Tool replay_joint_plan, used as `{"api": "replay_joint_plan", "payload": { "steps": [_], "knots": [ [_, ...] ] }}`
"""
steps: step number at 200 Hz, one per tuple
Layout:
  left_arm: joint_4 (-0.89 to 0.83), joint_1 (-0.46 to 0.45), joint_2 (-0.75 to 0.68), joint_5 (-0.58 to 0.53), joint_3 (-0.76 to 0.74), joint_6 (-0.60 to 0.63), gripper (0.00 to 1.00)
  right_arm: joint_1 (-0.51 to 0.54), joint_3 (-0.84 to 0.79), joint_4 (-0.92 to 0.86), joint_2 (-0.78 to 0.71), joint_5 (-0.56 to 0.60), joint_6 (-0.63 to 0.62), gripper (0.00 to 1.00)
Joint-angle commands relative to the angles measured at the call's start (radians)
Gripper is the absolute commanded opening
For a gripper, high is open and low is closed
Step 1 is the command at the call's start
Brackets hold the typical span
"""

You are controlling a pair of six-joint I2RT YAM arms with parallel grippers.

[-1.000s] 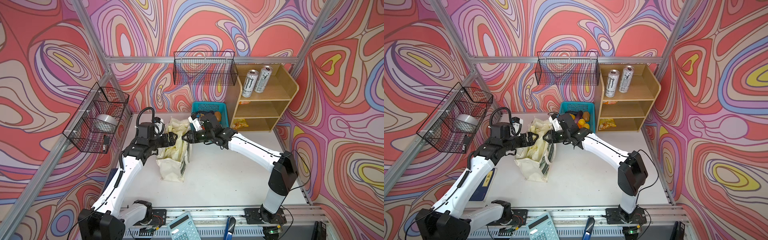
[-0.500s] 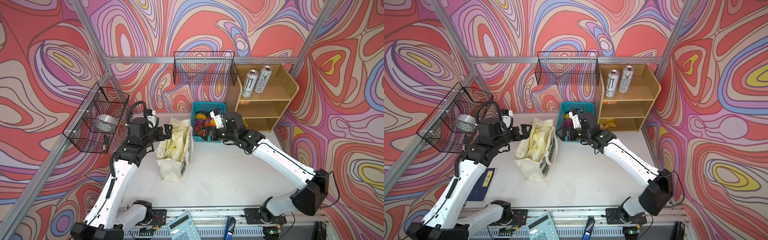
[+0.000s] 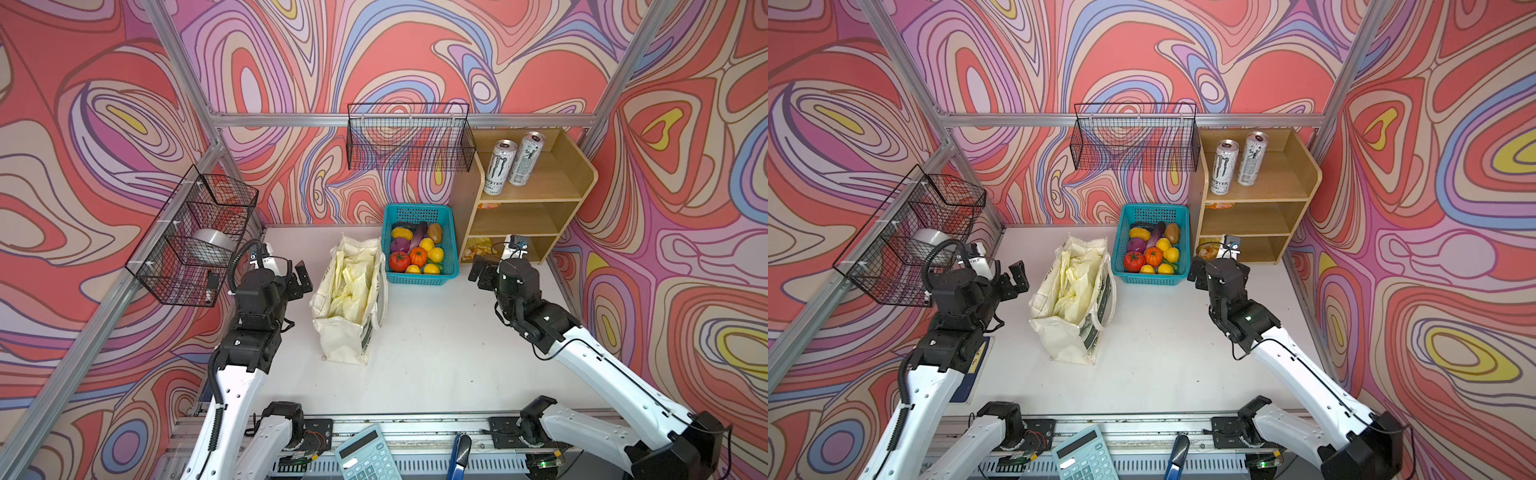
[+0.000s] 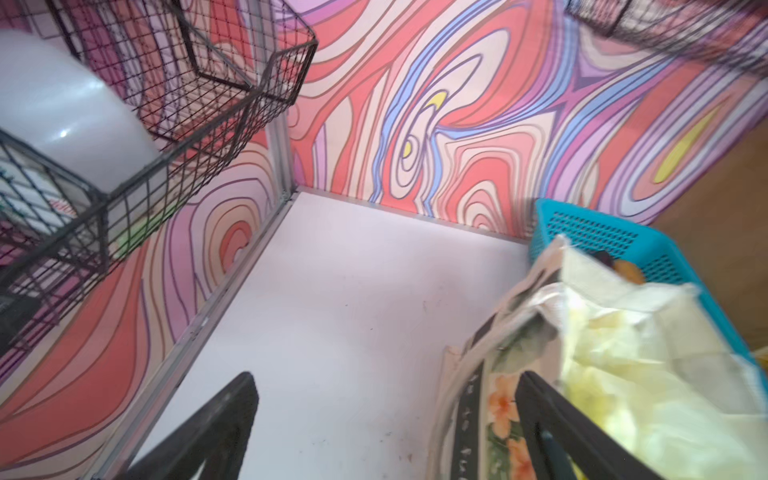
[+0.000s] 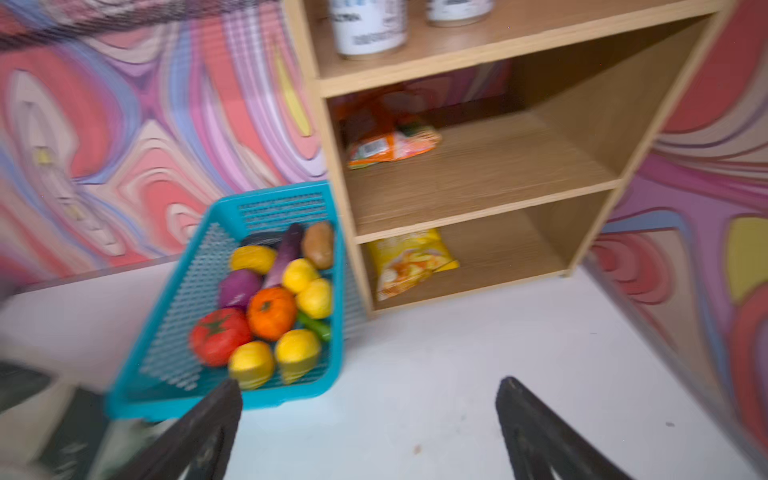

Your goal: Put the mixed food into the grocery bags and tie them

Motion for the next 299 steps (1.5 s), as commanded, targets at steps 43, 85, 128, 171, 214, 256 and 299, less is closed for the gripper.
{"api": "replay_joint_plan", "payload": {
  "steps": [43, 85, 128, 171, 214, 256, 299],
  "knots": [
    [0.301, 0.036, -0.017, -0.122, -0.271, 0.093, 1.00, -0.174, -0.170, 0.367, 0.135, 0.219, -0.084, 0.98],
    [0.499, 0.039, 0.129, -0.129, -0.426, 0.072, 1.00, -0.253, -0.251, 0.553, 0.298, 0.182, -0.122, 0.98],
    [0.911, 0.039, 0.395, -0.049, -0.536, 0.089, 1.00, -0.284, -0.339, 0.906, 0.524, 0.035, -0.217, 0.99],
    [1.199, 0.040, 0.599, 0.056, -0.541, 0.181, 1.00, -0.336, -0.414, 1.183, 0.608, -0.143, -0.296, 0.98],
    [1.194, 0.040, 0.714, 0.117, -0.500, 0.201, 1.00, -0.381, -0.483, 1.344, 0.658, -0.299, -0.288, 0.98],
    [1.171, 0.047, 0.752, 0.154, -0.454, 0.214, 1.00, -0.453, -0.396, 1.175, 0.665, -0.391, -0.236, 0.98],
    [1.168, 0.049, 0.736, 0.150, -0.463, 0.209, 1.00, -0.454, -0.406, 1.187, 0.657, -0.389, -0.241, 0.98]
  ]
}}
